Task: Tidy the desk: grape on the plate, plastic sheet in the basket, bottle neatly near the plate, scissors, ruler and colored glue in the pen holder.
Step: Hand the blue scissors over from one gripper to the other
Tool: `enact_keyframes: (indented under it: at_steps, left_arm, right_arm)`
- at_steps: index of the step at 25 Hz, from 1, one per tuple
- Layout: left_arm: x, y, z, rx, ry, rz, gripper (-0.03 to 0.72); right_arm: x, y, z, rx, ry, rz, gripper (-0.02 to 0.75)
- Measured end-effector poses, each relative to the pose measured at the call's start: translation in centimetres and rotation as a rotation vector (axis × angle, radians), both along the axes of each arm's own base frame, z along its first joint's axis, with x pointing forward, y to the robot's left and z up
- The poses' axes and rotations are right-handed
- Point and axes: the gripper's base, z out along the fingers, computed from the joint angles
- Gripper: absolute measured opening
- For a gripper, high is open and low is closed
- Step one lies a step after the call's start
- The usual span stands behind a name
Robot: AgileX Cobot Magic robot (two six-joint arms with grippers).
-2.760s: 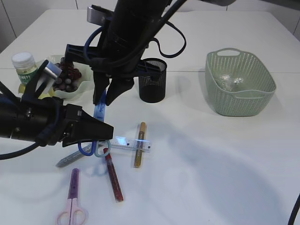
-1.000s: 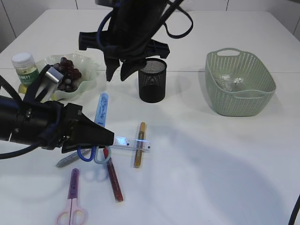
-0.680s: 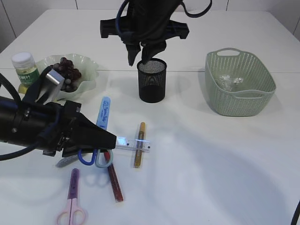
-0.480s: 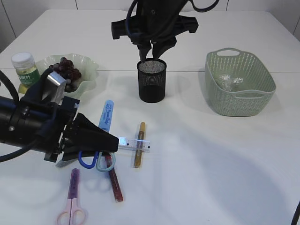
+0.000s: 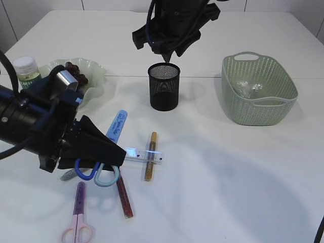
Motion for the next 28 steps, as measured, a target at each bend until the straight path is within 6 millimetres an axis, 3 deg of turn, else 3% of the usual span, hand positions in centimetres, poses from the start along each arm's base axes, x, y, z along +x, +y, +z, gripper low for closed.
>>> enact_keyframes:
  at_steps: [15,22,28]
  left_arm:
    - [3.1,1.8,2.6,0.212,0.023,0.034,0.038]
    - [4.1,1.7,0.5,0.241,0.113,0.033,0.038]
    - [4.3,1.8,-0.5,0.272,0.136,0.019,0.038]
  right_arm:
    - [0.5,-0.9,0.3,-0.159,-0.07,0.068,0.239]
    - [0.4,-1.0,-0.5,-0.191,-0.044,0.099,0.239]
    - [-1.6,-2.4,-0.8,-0.239,0.008,0.12,0.239]
